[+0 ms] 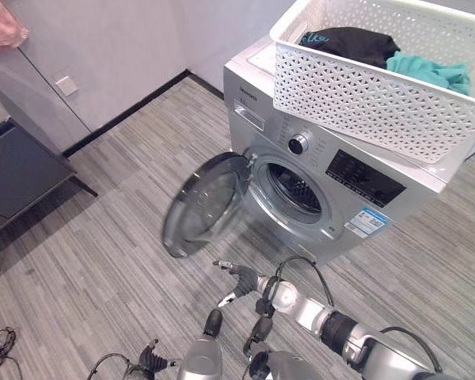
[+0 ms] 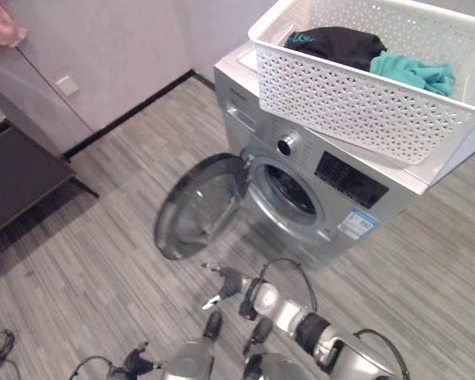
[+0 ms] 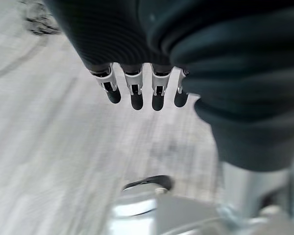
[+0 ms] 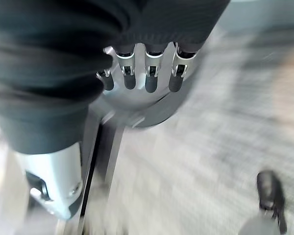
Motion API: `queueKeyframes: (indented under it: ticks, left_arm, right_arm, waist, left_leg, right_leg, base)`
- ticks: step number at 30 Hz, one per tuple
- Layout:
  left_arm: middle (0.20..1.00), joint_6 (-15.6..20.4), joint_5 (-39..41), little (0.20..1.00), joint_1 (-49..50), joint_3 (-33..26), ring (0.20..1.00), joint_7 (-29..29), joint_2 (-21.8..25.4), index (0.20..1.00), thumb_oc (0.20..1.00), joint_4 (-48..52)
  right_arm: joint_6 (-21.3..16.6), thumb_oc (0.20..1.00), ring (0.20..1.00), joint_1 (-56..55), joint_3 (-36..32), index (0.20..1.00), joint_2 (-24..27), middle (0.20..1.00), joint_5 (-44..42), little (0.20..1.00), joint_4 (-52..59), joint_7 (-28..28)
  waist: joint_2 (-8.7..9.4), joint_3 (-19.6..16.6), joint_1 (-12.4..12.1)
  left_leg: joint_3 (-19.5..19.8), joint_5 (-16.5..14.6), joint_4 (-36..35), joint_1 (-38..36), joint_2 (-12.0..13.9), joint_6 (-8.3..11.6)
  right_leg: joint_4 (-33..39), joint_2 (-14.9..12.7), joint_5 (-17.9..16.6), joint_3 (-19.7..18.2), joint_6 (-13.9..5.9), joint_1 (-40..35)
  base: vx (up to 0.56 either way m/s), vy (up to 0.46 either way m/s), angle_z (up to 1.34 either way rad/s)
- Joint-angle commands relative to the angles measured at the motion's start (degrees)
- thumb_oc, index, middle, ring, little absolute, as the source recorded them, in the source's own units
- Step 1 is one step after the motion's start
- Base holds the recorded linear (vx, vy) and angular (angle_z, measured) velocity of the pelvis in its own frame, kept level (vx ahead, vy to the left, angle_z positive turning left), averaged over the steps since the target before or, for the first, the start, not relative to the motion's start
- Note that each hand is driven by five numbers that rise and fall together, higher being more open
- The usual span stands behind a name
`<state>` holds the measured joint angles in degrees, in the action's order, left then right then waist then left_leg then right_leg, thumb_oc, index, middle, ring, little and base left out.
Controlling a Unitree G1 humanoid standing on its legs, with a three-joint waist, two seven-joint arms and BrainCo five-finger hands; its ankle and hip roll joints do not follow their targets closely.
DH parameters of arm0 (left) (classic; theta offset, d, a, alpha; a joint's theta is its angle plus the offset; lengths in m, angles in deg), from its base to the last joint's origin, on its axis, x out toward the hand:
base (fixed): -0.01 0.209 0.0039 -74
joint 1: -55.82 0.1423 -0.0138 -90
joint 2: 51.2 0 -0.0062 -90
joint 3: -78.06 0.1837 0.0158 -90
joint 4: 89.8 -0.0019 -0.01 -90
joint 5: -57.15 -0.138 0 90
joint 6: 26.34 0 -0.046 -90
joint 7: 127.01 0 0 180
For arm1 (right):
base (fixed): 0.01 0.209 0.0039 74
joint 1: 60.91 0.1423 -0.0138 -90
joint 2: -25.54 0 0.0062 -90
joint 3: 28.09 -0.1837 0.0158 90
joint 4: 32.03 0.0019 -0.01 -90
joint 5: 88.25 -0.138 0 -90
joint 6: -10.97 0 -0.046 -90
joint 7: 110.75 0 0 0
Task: Grab the laundry basket,head to the washer,open it,put in the laundry and shut it.
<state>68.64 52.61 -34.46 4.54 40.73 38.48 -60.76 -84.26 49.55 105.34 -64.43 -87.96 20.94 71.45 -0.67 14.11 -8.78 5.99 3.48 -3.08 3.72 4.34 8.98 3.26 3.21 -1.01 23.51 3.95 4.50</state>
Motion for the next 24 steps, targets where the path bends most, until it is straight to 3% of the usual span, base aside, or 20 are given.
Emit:
queueKeyframes:
  ticks: [1,3,5,6,7,8,9,10,11,13,15,17,20,21,24]
  left_arm:
    - [1.000,2.5,2.7,1.000,-1.7,1.5,1.000,0.0,2.4,1.000,1.000,2.4]
    - [1.000,2.6,0.5,1.000,-3.6,3.7,1.000,1.5,3.2,1.000,1.000,4.4]
    - [1.000,2.4,-1.7,1.000,-7.1,5.5,1.000,1.8,3.3,1.000,1.000,3.6]
    - [1.000,1.8,-2.7,1.000,-9.5,6.0,1.000,1.4,3.6,1.000,1.000,2.7]
    - [1.000,1.8,-2.8,1.000,-9.6,6.0,1.000,1.4,3.5,1.000,1.000,2.7]
    - [1.000,0.2,-3.7,1.000,-15.0,6.1,1.000,0.3,3.9,1.000,1.000,-2.1]
    - [1.000,0.3,-3.7,1.000,-15.1,6.1,1.000,0.3,3.9,1.000,1.000,-2.2]
    - [1.000,-0.4,-4.3,1.000,-18.5,5.8,1.000,0.0,5.9,1.000,1.000,-5.5]
    - [1.000,-1.2,-4.9,1.000,-20.0,5.6,1.000,0.1,7.8,1.000,1.000,-7.0]
    - [1.000,-1.6,-5.4,1.000,-20.1,4.4,1.000,1.3,9.6,1.000,1.000,-8.8]
    - [1.000,-1.7,-6.9,1.000,-20.5,3.0,1.000,2.1,11.5,1.000,1.000,-10.5]
    - [1.000,-1.5,-6.1,1.000,-20.6,2.2,1.000,2.8,12.6,1.000,1.000,-10.6]
    - [1.000,-1.3,-5.5,1.000,-20.9,1.0,1.000,3.2,13.9,1.000,1.000,-10.8]
    - [1.000,-1.3,-5.3,1.000,-21.1,-0.3,1.000,3.8,15.4,1.000,1.000,-11.2]
    - [1.000,-1.6,-5.6,1.000,-21.7,-1.0,1.000,3.9,16.8,1.000,1.000,-11.7]
  right_arm:
    - [-1.4,1.000,1.000,-0.9,-2.9,1.000,1.2,1.000,1.0,1.000,-1.6,-2.9]
    - [-1.0,1.000,1.000,-2.6,-6.4,1.000,3.7,1.000,3.2,1.000,-2.6,-4.1]
    - [-0.6,1.000,1.000,-3.4,-9.0,1.000,5.7,1.000,5.6,1.000,-5.6,-5.6]
    - [-0.4,1.000,1.000,-4.2,-10.8,1.000,6.6,1.000,6.1,1.000,-6.5,-6.6]
    - [-0.4,1.000,1.000,-4.1,-10.9,1.000,6.7,1.000,6.1,1.000,-6.5,-6.6]
    - [0.2,1.000,1.000,-4.5,-13.9,1.000,7.5,1.000,6.4,1.000,-11.8,-8.9]
    - [0.2,1.000,1.000,-4.4,-13.9,1.000,7.5,1.000,6.4,1.000,-11.9,-8.9]
    - [0.4,1.000,1.000,-5.0,-15.8,1.000,7.8,1.000,5.9,1.000,-14.4,-9.8]
    - [0.6,1.000,1.000,-6.5,-17.7,1.000,9.1,1.000,5.7,1.000,-15.9,-9.9]
    - [1.1,1.000,1.000,-6.7,-18.3,1.000,10.0,1.000,6.8,1.000,-17.7,-8.2]
    - [1.4,1.000,1.000,-9.9,-21.8,1.000,11.6,1.000,7.4,1.000,-20.9,-7.7]
    - [1.8,1.000,1.000,-9.7,-23.2,1.000,12.7,1.000,7.4,1.000,-24.1,-6.8]
    - [2.3,1.000,1.000,-10.7,-25.0,1.000,13.6,1.000,7.4,1.000,-26.6,-5.7]
    - [2.6,1.000,1.000,-12.0,-25.9,1.000,14.2,1.000,8.2,1.000,-29.9,-4.2]
    - [2.8,1.000,1.000,-13.2,-26.3,1.000,13.8,1.000,8.5,1.000,-30.3,-2.9]
  waist:
    - [1.18,-2.5,0.9]
    - [1.66,-1.4,3.0]
    - [1.87,-0.2,4.8]
    - [1.92,0.2,6.4]
    - [1.92,0.1,6.3]
    - [2.63,0.8,7.2]
    - [2.63,0.6,7.2]
    - [3.56,0.9,8.5]
    - [4.19,0.9,9.3]
    - [4.62,0.8,10.2]
    - [4.59,0.4,11.6]
    - [4.92,1.0,11.8]
    - [5.04,1.7,12.1]
    - [5.31,2.7,12.2]
    - [6.12,3.3,12.5]
  left_leg:
    - [-2.4,0.5,2.8,2.9,-2.6,-3.88]
    - [-4.6,-2.2,9.6,4.6,-3.6,-3.80]
    - [-7.2,-2.8,14.8,7.0,-3.6,-2.98]
    - [-10.1,-1.6,14.1,7.5,-0.8,-2.36]
    - [-10.1,-1.4,13.9,7.6,-0.9,-2.39]
    - [-10.0,0.1,12.0,8.8,2.6,-2.38]
    - [-10.0,0.3,11.8,9.0,2.5,-2.42]
    - [-8.9,2.5,9.9,9.6,6.3,-1.96]
    - [-7.7,3.0,9.8,10.0,8.3,-1.62]
    - [-6.3,-0.6,12.2,7.6,7.4,-1.56]
    - [-9.9,-3.6,13.4,6.4,6.3,-2.01]
    - [-11.6,-6.7,19.0,8.1,4.6,-3.41]
    - [-13.9,-8.5,20.9,8.7,4.1,-4.23]
    - [-15.6,-11.2,23.6,9.3,3.2,-5.45]
    - [-16.7,-12.4,25.3,10.6,2.3,-6.22]
  right_leg:
    - [-2.4,-7.9,4.4,-3.6,-8.56,-4.3]
    - [-3.6,-8.3,5.2,-5.5,-8.22,-3.7]
    - [-4.5,-8.1,5.4,-6.9,-7.79,-3.0]
    - [-4.5,-7.7,6.0,-7.0,-7.76,-3.4]
    - [-4.5,-7.7,5.8,-7.0,-7.75,-3.2]
    - [-5.8,-7.2,6.6,-8.1,-8.01,-3.2]
    - [-5.8,-7.2,6.5,-8.1,-8.01,-2.9]
    - [-7.0,-7.1,7.1,-9.4,-8.38,-2.8]
    - [-7.8,-7.6,7.3,-10.4,-9.13,-2.4]
    - [-9.5,-8.0,7.4,-13.4,-10.29,-1.6]
    - [-10.0,-9.8,6.7,-16.1,-11.73,-1.5]
    - [-11.6,-11.4,5.3,-19.2,-12.83,0.8]
    - [-12.2,-12.6,4.3,-20.9,-13.91,2.5]
    - [-12.2,-13.9,3.0,-22.5,-15.00,3.7]
    - [-10.9,-15.2,0.6,-23.3,-16.19,4.9]
  base:
    - [0.00,0.094,-0.48]
    - [-0.02,0.087,-0.31]
    - [-0.04,0.082,-0.37]
    - [-0.02,0.062,-0.45]
    - [0.00,0.131,-0.40]
    - [-0.01,0.100,-0.39]
    - [0.07,0.176,-0.23]
    - [0.14,0.180,-0.30]
    - [0.20,0.246,-0.30]
    - [0.18,0.285,-0.51]
    - [0.18,0.382,-1.35]
    - [0.06,0.376,-1.36]
    - [0.01,0.299,-0.81]
    - [0.02,0.282,-0.42]
    - [0.01,0.269,-0.52]
